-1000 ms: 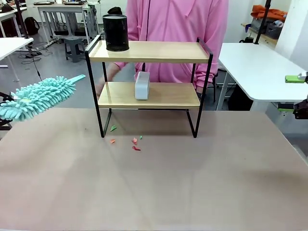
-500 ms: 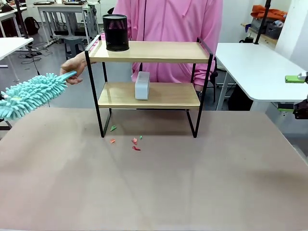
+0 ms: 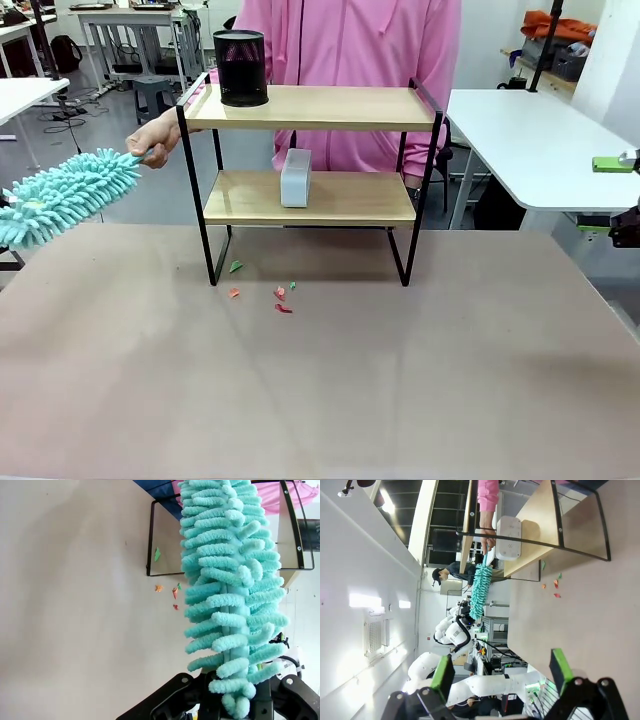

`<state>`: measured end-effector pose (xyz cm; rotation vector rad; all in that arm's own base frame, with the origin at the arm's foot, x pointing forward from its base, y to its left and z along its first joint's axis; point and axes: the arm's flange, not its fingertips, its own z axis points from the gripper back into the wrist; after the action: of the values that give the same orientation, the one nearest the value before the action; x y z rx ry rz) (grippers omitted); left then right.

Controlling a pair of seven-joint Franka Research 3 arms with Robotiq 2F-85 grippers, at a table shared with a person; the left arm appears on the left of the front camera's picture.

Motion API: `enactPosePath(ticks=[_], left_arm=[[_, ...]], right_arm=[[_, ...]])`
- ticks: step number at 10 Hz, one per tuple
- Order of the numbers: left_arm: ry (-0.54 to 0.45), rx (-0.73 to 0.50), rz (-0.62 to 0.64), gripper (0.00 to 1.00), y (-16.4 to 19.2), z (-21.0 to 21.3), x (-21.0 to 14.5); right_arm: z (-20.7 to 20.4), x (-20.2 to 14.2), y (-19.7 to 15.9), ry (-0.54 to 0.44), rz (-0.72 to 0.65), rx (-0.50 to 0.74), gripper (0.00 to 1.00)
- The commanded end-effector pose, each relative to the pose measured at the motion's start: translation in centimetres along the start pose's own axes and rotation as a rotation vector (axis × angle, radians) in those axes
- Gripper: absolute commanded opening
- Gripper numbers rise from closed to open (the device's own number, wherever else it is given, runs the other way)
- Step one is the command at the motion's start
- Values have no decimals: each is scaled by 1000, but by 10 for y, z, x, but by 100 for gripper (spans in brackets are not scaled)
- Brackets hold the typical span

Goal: Clean the shelf.
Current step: Hand the Duster back to the human.

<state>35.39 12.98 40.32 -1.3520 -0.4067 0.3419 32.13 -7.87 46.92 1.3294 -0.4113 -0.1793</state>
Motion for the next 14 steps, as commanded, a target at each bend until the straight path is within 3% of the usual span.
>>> enactPosePath(ticks=[1,4,5,6,7,8,9,12,14], left_arm=[[7,-9,-22,12,-1,0,-11],[1,-1,-2,12,-1,0,0],[58,11,-32,73,-4,-3,-1],[106,-4,-32,73,-9,-9,-5],[122,5,-64,100,-16,-12,-10],[150,-1,-80,77,-21,-14,-19],[209,-19,-76,100,-23,-16,-28],[383,-46,-106,100,-30,-67,-62],[447,-39,-143,100,-34,-122,-77]], right_arm=[[1,-3,1,5,13,-1,100],[1,-3,1,5,13,-1,100],[1,-3,1,5,13,-1,100],[1,-3,1,5,13,-1,100],[1,-3,1,5,13,-1,100],[1,-3,1,5,13,-1,100],[1,-3,1,5,13,-1,100],[0,0,0,0,0,0,100],[-64,-39,-9,213,15,97,100]])
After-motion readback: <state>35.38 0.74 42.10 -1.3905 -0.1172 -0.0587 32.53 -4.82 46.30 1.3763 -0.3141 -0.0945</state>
